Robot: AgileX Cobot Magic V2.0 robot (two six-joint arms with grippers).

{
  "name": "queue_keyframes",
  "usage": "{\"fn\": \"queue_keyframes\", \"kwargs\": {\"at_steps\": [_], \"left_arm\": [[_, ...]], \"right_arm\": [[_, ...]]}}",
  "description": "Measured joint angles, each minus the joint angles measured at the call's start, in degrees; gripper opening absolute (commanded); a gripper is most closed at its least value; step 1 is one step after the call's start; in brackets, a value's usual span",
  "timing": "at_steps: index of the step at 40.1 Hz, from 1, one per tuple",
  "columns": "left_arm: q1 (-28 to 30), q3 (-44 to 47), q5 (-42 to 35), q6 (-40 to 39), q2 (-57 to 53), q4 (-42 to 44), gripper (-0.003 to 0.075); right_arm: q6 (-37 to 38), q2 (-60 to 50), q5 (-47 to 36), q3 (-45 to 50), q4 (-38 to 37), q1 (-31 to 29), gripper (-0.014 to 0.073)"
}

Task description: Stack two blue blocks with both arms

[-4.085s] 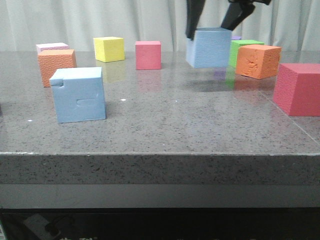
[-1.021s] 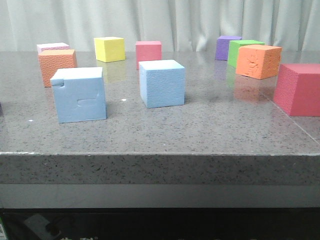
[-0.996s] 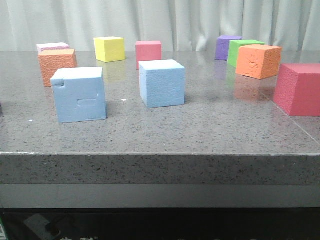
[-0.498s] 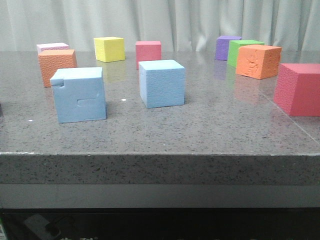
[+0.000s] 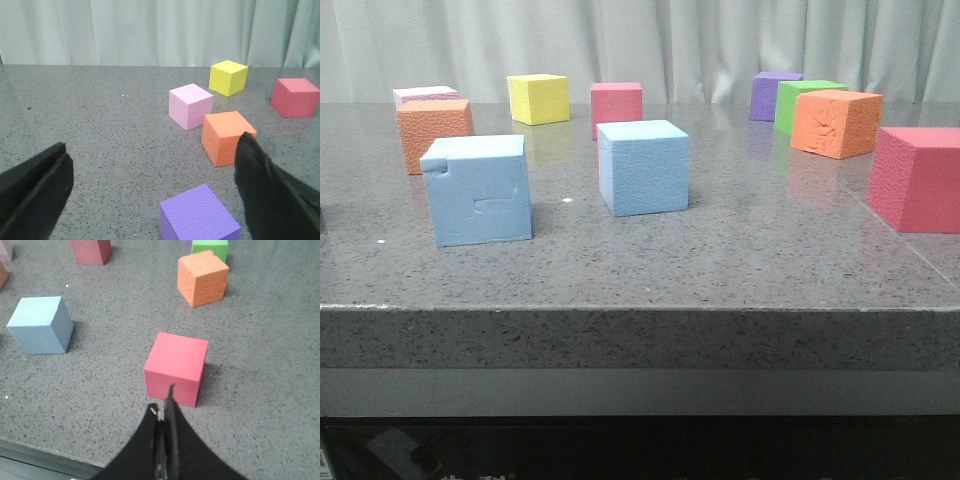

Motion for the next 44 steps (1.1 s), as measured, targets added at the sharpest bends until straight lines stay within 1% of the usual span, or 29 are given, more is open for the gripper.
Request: {"fn": "queue_keyframes", "kwargs": {"at_steps": [4, 9, 21, 25, 28, 32, 41, 44], "left_arm": [[0.0, 0.0, 0.0, 0.0, 0.0, 0.0, 0.0638], [0.0, 0.0, 0.0, 0.0, 0.0, 0.0, 0.0638], [0.0, -0.4, 0.4, 0.0, 0.3, 0.0, 0.0638], [-0.4, -2.7, 2.2, 0.0, 1.9, 0.0, 0.0638], [-1.7, -5.4, 3.6, 0.0, 4.2, 0.0, 0.0638], [-5.3, -9.2, 5.9, 0.0, 7.9, 0.0, 0.0638], [-18.5, -17.4, 11.1, 0.0, 18.2, 0.0, 0.0638], [-22.0, -20.2, 13.6, 0.0, 22.0, 0.0, 0.0638]], "right_arm": [[0.0, -4.7, -2.0, 4.9, -0.1, 0.0, -0.0103], [0.0, -7.8, -3.4, 8.8, -0.2, 0.0, -0.0103], [-0.1, -8.5, -6.5, 9.8, -0.3, 0.0, -0.0103], [-0.1, -8.5, -6.8, 9.8, -0.3, 0.0, -0.0103], [-0.1, -8.5, -6.9, 9.8, -0.3, 0.0, -0.0103], [-0.1, -8.5, -7.1, 9.8, -0.3, 0.0, -0.0103], [-0.3, -8.5, -7.1, 9.8, -0.3, 0.0, -0.0103], [-0.3, -8.5, -7.1, 9.8, -0.3, 0.0, -0.0103]]}}
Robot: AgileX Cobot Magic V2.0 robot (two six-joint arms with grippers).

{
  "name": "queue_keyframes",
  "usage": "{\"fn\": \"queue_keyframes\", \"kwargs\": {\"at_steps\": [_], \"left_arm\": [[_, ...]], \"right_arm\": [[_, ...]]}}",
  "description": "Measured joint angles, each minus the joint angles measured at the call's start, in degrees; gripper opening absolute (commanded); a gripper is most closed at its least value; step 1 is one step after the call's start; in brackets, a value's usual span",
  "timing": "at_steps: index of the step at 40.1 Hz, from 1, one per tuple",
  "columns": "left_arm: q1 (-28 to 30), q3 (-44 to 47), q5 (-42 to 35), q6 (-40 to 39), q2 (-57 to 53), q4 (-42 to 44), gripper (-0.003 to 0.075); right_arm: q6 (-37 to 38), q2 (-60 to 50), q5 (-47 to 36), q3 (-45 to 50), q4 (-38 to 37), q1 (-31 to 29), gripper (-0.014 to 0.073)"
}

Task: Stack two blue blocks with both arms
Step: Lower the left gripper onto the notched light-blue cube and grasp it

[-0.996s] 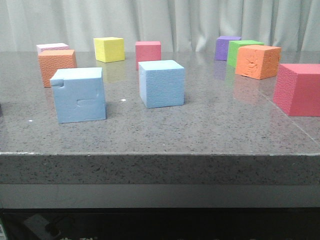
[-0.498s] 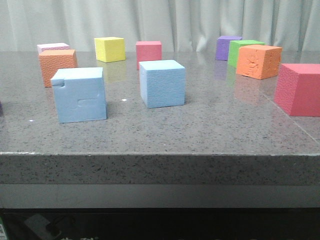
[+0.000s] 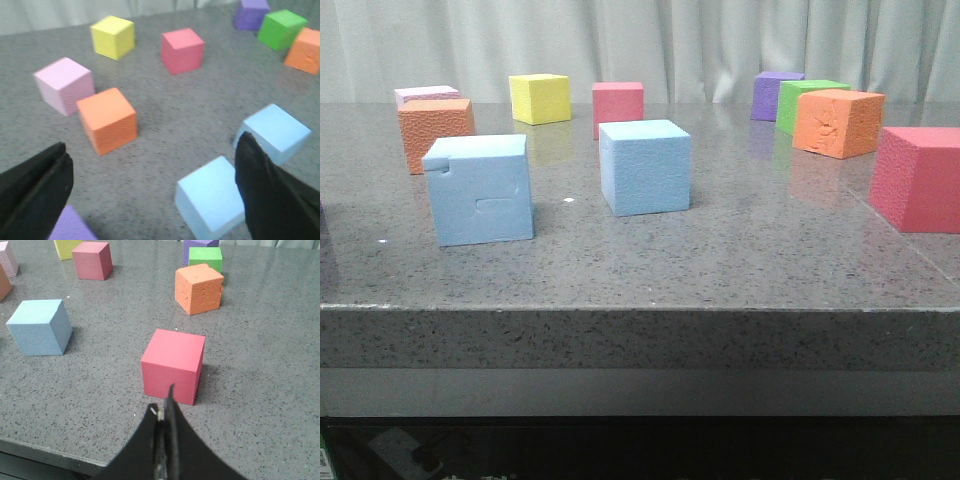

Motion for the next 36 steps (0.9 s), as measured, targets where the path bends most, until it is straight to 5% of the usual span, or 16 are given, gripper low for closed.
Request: {"fn": "queue_keyframes", "kwargs": {"at_steps": [6, 22, 36], "left_arm": [[-4.3, -6.4, 7.1, -1.7, 7.7, -1.9, 0.0638], [-4.7, -25.1, 28.2, -12.8, 28.0, -6.2, 0.0638], [-4.7, -28.0, 36.5, -15.7, 35.5, -5.7, 0.0638]], "right_arm": [[0.0, 0.0, 0.0, 0.0, 0.0, 0.0, -0.0103], [0.0, 0.0, 0.0, 0.0, 0.0, 0.0, -0.0103], [0.0, 0.0, 0.0, 0.0, 0.0, 0.0, -0.0103]]}}
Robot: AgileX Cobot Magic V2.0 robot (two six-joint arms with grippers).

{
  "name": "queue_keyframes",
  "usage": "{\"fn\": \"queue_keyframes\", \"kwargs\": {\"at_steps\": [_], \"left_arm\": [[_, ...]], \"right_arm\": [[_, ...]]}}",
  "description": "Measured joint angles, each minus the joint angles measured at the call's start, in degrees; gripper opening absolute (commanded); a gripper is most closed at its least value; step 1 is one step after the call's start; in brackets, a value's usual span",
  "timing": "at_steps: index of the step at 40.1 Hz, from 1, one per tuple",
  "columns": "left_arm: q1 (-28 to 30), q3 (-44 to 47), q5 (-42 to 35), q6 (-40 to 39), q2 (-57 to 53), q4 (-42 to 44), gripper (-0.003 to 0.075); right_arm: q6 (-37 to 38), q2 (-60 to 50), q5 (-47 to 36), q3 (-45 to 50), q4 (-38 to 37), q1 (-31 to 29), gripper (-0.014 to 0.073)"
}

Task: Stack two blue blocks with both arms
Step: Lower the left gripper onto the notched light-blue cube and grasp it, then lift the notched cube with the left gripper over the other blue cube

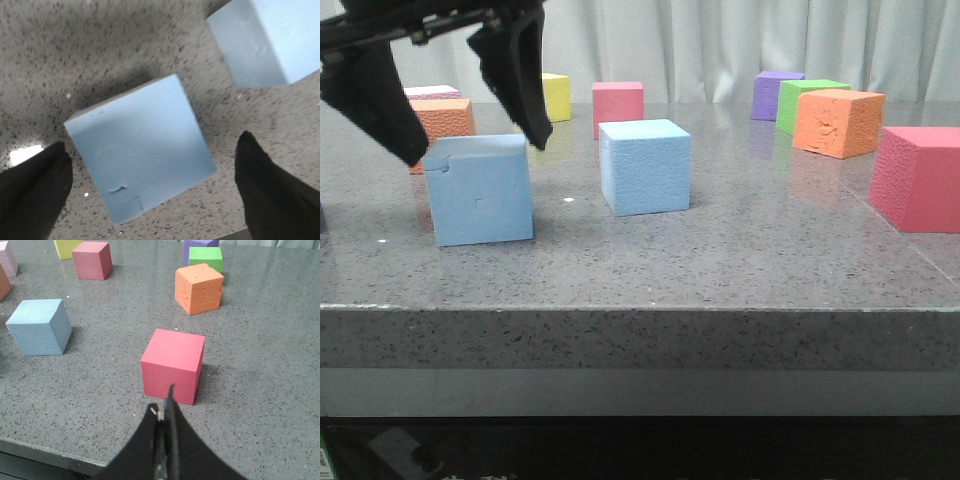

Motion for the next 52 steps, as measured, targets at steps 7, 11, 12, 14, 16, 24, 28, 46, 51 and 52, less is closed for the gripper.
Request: {"fn": "queue_keyframes", "kwargs": {"at_steps": [7, 11, 12, 14, 16, 24, 28, 46, 51, 52], "left_arm": [[0.0, 0.0, 0.0, -0.7, 2.2, 0.8, 0.0638], [0.0, 0.0, -0.2, -0.8, 3.0, 0.7, 0.0638], [0.0, 0.0, -0.3, -0.8, 3.1, 0.6, 0.0638], [0.0, 0.0, -0.5, -0.8, 3.2, 0.6, 0.0638], [0.0, 0.0, -0.7, -0.8, 3.2, 0.6, 0.0638], [0.0, -0.1, -1.5, -0.8, 3.2, 0.6, 0.0554], [0.0, -0.1, -1.5, -0.8, 3.2, 0.5, 0.0441], [0.0, -4.2, 2.0, 0.6, 3.3, 0.4, 0.0250], [0.0, -10.0, 4.9, 1.7, 3.3, 0.4, 0.0250], [0.0, -11.1, 5.3, 1.8, 3.3, 0.4, 0.0250]], "right_arm": [[0.0, 0.0, 0.0, 0.0, 0.0, 0.0, -0.0103], [-0.1, 0.0, 0.0, 0.0, 0.0, 0.0, -0.0103], [-0.1, 0.0, 0.0, 0.0, 0.0, 0.0, -0.0103], [-0.1, 0.0, 0.0, 0.0, 0.0, 0.0, -0.0103], [-0.1, 0.0, 0.0, 0.0, 0.0, 0.0, -0.0103], [-0.1, 0.0, 0.0, 0.0, 0.0, 0.0, -0.0103], [-0.1, 0.0, 0.0, 0.0, 0.0, 0.0, -0.0103], [-0.1, 0.0, 0.0, 0.0, 0.0, 0.0, -0.0103], [-0.1, 0.0, 0.0, 0.0, 0.0, 0.0, -0.0103], [-0.1, 0.0, 0.0, 0.0, 0.0, 0.0, -0.0103]]}}
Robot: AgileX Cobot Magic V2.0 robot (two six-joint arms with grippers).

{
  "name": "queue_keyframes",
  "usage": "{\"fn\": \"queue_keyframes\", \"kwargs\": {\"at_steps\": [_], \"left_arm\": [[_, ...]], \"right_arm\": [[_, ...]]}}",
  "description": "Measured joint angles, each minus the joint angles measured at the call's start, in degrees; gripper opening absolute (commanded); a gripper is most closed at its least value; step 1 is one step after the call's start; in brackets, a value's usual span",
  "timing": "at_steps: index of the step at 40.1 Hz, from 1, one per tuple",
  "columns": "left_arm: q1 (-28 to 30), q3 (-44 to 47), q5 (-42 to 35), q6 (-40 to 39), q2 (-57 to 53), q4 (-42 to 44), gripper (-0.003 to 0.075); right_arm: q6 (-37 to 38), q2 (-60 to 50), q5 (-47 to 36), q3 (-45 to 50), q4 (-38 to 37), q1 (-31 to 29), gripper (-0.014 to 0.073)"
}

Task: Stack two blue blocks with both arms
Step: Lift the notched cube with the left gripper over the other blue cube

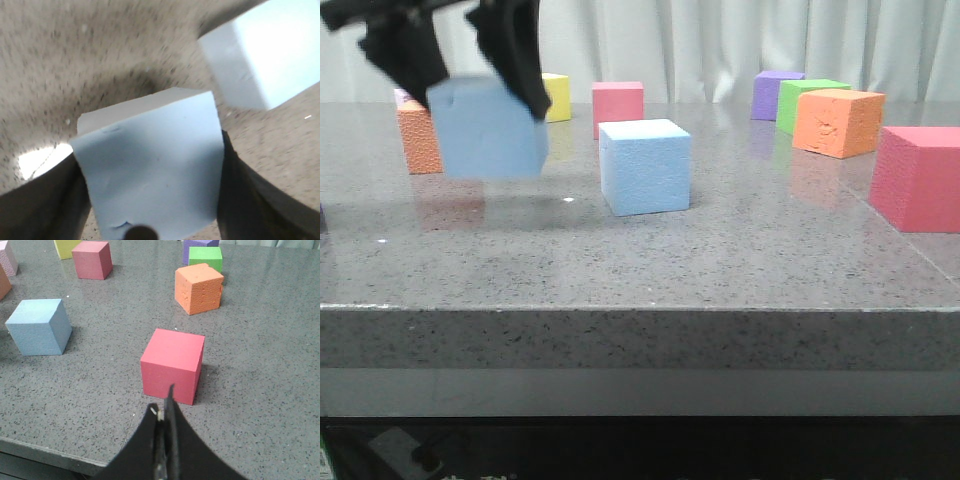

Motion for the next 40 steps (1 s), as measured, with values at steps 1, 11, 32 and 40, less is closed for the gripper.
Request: {"fn": "queue_keyframes", "kwargs": {"at_steps": [1, 11, 32, 40], "left_arm": [[0.0, -1.5, 0.5, 0.2, 0.0, 0.0, 0.0250], [-0.8, -12.0, 4.3, 0.5, 0.6, 0.0, 0.0252], [-7.4, -24.6, 6.0, 1.1, 12.7, 0.0, 0.0253], [-7.8, -25.0, 6.0, 1.2, 13.7, -0.1, 0.0253]], "right_arm": [[0.0, 0.0, 0.0, 0.0, 0.0, 0.0, -0.0103], [0.0, 0.0, 0.0, 0.0, 0.0, 0.0, -0.0103], [0.0, 0.0, 0.0, 0.0, 0.0, 0.0, -0.0103], [0.0, 0.0, 0.0, 0.0, 0.0, 0.0, -0.0103]]}}
